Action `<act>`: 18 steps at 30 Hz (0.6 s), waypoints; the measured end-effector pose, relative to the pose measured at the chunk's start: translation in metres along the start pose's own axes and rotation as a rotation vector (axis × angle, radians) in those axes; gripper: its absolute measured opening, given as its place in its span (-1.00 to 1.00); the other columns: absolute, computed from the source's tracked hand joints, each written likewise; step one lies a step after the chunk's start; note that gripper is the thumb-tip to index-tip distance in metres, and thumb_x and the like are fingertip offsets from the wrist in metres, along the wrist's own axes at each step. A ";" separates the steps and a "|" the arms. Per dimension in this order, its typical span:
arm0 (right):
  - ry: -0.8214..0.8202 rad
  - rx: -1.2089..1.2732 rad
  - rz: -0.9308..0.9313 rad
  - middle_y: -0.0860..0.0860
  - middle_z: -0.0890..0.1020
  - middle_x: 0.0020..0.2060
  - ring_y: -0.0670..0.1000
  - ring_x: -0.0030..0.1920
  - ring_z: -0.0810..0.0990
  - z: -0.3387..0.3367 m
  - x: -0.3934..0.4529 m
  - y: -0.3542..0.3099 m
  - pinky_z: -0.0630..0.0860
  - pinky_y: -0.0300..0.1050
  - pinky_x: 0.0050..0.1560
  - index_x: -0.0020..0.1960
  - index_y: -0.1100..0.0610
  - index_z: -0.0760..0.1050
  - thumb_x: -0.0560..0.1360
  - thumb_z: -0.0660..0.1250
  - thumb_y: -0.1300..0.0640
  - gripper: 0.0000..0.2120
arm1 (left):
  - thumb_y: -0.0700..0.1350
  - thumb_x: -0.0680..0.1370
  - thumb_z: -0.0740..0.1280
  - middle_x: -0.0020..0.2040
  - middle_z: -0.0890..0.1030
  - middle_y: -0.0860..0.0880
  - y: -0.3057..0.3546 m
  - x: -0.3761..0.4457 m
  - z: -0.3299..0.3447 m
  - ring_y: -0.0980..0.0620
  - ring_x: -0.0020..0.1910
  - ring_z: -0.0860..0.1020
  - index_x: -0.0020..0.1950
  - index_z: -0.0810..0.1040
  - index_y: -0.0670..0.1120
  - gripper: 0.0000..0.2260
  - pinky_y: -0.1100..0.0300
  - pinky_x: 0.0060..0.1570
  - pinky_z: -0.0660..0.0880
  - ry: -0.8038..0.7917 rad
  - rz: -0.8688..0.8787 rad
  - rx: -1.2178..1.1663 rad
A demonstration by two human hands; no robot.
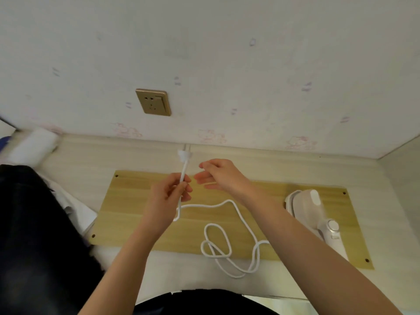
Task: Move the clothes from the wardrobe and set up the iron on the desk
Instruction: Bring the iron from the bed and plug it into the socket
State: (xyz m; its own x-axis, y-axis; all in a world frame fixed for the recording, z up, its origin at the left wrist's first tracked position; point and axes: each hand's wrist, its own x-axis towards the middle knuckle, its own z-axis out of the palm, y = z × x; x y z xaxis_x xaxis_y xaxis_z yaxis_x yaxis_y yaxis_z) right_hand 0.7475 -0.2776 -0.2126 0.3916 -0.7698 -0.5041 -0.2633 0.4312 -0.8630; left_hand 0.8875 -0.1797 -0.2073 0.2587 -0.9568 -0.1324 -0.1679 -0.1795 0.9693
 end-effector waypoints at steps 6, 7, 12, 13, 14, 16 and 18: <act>-0.213 0.694 0.182 0.29 0.61 0.08 0.26 0.09 0.59 0.038 0.025 -0.013 0.50 0.16 0.18 0.22 0.29 0.45 0.61 0.10 0.13 -0.69 | -0.30 0.60 0.21 -0.22 0.64 -0.05 -0.012 0.002 -0.036 0.10 -0.21 0.65 -0.04 0.57 -0.15 -0.84 0.32 -0.12 0.53 -0.125 0.019 0.078; -0.248 0.795 0.183 0.31 0.59 0.12 0.28 0.10 0.59 0.041 0.027 -0.014 0.50 0.16 0.17 0.24 0.32 0.42 0.60 0.09 0.17 -0.68 | -0.30 0.60 0.21 -0.22 0.65 -0.05 -0.016 0.004 -0.042 0.10 -0.19 0.65 -0.03 0.58 -0.13 -0.83 0.32 -0.11 0.53 -0.126 0.011 0.074; -0.223 1.000 0.101 0.32 0.58 0.05 0.33 0.09 0.57 0.057 0.037 -0.015 0.54 0.17 0.13 0.18 0.33 0.41 0.55 0.08 0.37 -0.75 | -0.30 0.61 0.18 -0.18 0.65 -0.07 -0.029 0.015 -0.069 -0.06 -0.21 0.66 0.10 0.54 -0.08 -0.80 0.13 -0.10 0.59 -0.065 -0.038 -0.057; -0.190 1.011 0.079 0.31 0.58 0.05 0.32 0.08 0.58 0.059 0.040 -0.016 0.57 0.16 0.08 0.20 0.34 0.41 0.56 0.09 0.39 -0.75 | -0.30 0.62 0.17 -0.16 0.64 -0.10 -0.031 0.018 -0.072 -0.10 -0.23 0.65 0.15 0.52 -0.07 -0.78 0.11 -0.12 0.60 -0.039 -0.046 -0.083; -0.161 1.015 0.056 0.31 0.58 0.06 0.32 0.08 0.59 0.061 0.042 -0.017 0.58 0.15 0.05 0.23 0.35 0.41 0.57 0.10 0.39 -0.74 | -0.29 0.62 0.17 -0.14 0.63 -0.12 -0.032 0.021 -0.075 -0.13 -0.24 0.64 0.20 0.49 -0.05 -0.76 0.10 -0.14 0.61 -0.014 -0.051 -0.103; -0.122 0.992 0.009 0.30 0.58 0.05 0.31 0.08 0.60 0.066 0.046 -0.019 0.58 0.14 0.06 0.24 0.34 0.43 0.58 0.15 0.37 -0.75 | -0.28 0.62 0.16 -0.10 0.62 -0.12 -0.034 0.026 -0.080 -0.16 -0.26 0.63 0.25 0.44 -0.01 -0.73 0.08 -0.19 0.62 0.023 -0.047 -0.125; -0.097 0.942 -0.036 0.26 0.60 0.01 0.29 0.06 0.61 0.071 0.049 -0.024 0.56 0.14 0.12 0.19 0.32 0.47 0.58 0.18 0.36 -0.78 | -0.27 0.63 0.16 -0.07 0.61 -0.09 -0.036 0.035 -0.085 -0.16 -0.27 0.63 0.23 0.44 0.02 -0.74 0.06 -0.23 0.62 0.047 -0.042 -0.127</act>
State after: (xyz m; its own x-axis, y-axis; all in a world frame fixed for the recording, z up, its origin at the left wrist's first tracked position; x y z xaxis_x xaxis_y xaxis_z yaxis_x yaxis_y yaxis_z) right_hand 0.8355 -0.2922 -0.2193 0.4686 -0.7657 -0.4406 0.5539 0.6431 -0.5287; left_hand 0.9833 -0.1868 -0.2291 0.3073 -0.9369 -0.1669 -0.0350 -0.1864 0.9819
